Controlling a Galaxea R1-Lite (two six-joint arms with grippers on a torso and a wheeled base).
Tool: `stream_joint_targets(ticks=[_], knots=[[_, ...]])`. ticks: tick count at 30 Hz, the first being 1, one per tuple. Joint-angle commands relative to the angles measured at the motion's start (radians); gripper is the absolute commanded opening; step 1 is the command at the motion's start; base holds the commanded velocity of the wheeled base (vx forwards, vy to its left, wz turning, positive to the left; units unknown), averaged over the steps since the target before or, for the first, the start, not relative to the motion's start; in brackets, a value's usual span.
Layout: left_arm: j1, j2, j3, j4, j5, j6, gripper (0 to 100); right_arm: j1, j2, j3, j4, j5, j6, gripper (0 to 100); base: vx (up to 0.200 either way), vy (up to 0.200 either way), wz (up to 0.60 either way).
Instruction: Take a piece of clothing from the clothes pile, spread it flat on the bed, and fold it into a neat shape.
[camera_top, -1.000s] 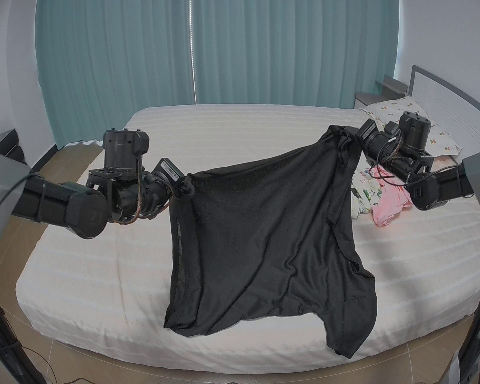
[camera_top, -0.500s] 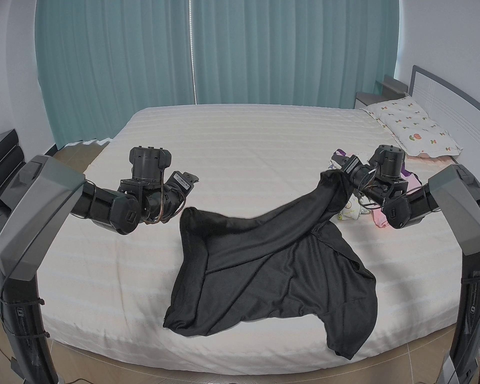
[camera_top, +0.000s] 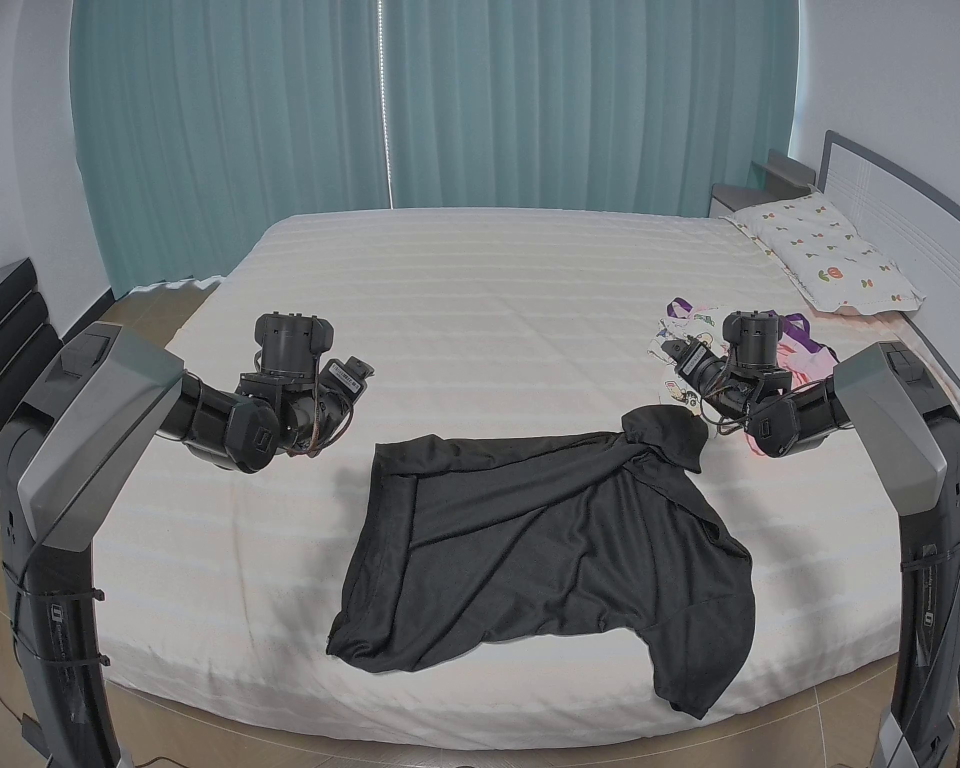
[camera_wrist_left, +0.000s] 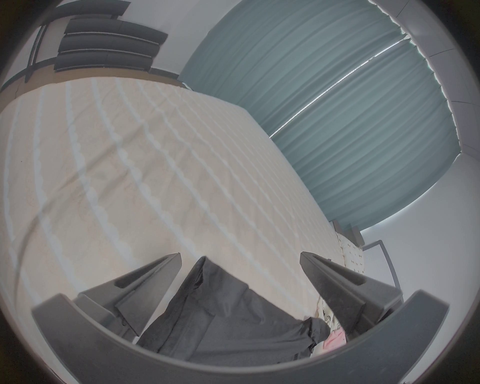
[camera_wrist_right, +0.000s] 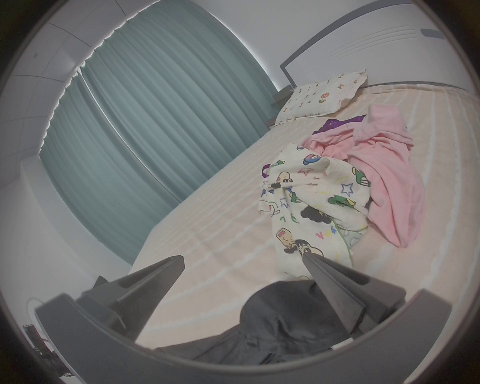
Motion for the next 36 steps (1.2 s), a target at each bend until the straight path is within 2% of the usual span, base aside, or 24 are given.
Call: stream_joint_targets(ticks=[1, 2, 7, 8, 11, 14, 17, 19, 22, 36], knots=[[0.015, -0.036, 0.052, 0.001, -0.061, -0.001, 100, 0.002, -0.050, 0.069, 0.019, 0.011, -0.001, 100, 0.000, 0.000, 0.00], [0.025, -0.050, 0.077, 0.001, -0.092, -0.004, 100, 0.007, -0.088, 0.142, 0.011, 0.023, 0.003, 100, 0.000, 0.000, 0.00], [0.028, -0.119, 0.188, -0.008, -0.103, -0.004, 100, 0.002, -0.189, 0.313, -0.004, 0.060, 0.060, 100, 0.000, 0.000, 0.00], [0.025, -0.171, 0.258, -0.011, -0.107, -0.005, 100, 0.003, -0.235, 0.399, -0.013, 0.074, 0.126, 100, 0.000, 0.000, 0.00], [0.015, -0.249, 0.357, -0.012, -0.107, -0.014, 100, 0.007, -0.304, 0.541, -0.053, 0.082, 0.193, 100, 0.000, 0.000, 0.00], [0.014, -0.311, 0.445, -0.003, -0.139, -0.025, 100, 0.011, -0.346, 0.679, -0.145, 0.117, 0.236, 100, 0.000, 0.000, 0.00], [0.014, -0.346, 0.485, -0.008, -0.176, -0.033, 100, 0.013, -0.354, 0.776, -0.245, 0.146, 0.267, 100, 0.200, 0.000, 0.00], [0.014, -0.369, 0.511, -0.009, -0.215, -0.068, 100, 0.013, -0.343, 0.862, -0.363, 0.168, 0.281, 100, 0.200, 0.000, 0.00], [0.014, -0.372, 0.515, -0.009, -0.241, -0.099, 100, 0.013, -0.332, 0.902, -0.423, 0.175, 0.279, 100, 0.200, 0.000, 0.00], [0.009, -0.295, 0.532, -0.061, -0.250, -0.113, 100, 0.028, -0.349, 0.906, -0.429, 0.175, 0.282, 100, 0.200, 0.000, 0.00]])
